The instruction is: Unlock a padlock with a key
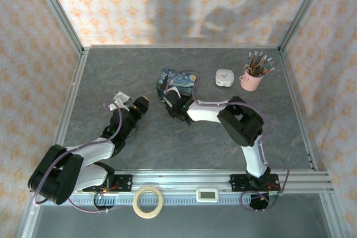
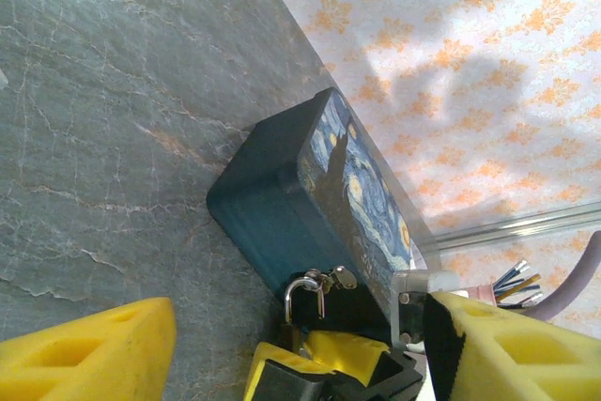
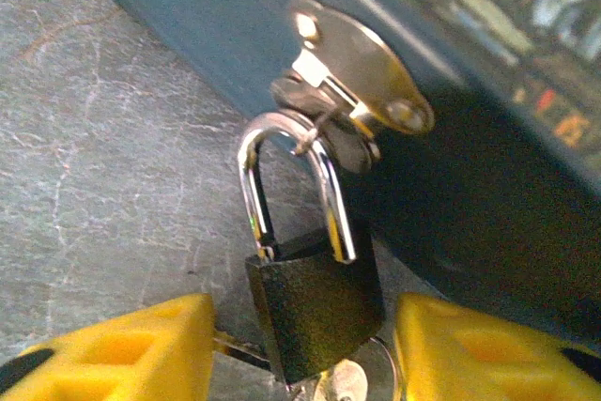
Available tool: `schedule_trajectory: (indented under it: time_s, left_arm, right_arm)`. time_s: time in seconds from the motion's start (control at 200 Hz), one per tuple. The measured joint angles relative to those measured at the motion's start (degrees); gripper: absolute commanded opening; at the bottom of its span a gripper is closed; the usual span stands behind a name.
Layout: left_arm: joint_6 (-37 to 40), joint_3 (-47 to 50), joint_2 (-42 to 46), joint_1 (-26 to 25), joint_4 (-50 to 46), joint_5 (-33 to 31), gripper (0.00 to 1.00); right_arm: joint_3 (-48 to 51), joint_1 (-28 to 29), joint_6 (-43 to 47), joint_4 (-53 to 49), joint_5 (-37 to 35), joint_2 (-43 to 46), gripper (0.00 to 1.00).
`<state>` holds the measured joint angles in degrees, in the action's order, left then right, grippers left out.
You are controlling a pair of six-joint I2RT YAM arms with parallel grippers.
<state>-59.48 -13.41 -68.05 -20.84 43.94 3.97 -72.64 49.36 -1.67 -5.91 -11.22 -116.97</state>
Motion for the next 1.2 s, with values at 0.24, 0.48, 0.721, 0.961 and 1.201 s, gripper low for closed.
schedule_trajectory:
  time_s: [0.24,0.48,0.721,0.961,1.201]
  left_arm:
    - [0.0,0.31,0.9,0.0,-0.04,0.0,0.68]
    - [0.7,0.79,1.99,0.39,-0.22,-0.2,0.69]
    - [3.19,-0.39,-1.68,0.39,0.13,-0.04,0.69]
    - [5.07,-7.78,-12.74,0.39,2.34,2.56,0.71]
    - [7.19,-16.13,-22.08,0.39,3.89,6.29,0.71]
  right_arm:
    - [0.04,-1.97,0.96,1.86,2.29,-0.55,0.13]
    - [5.9,-7.85,4.52,4.66,13.94,4.04,0.0]
    - [7.43,-10.84,9.25,0.94,29.09,6.99,0.0]
    - [8.92,-11.17,13.2,-1.79,35.36,8.09,0.0]
    - [11.98,-11.17,19.58,-1.18,35.91,10.29,0.0]
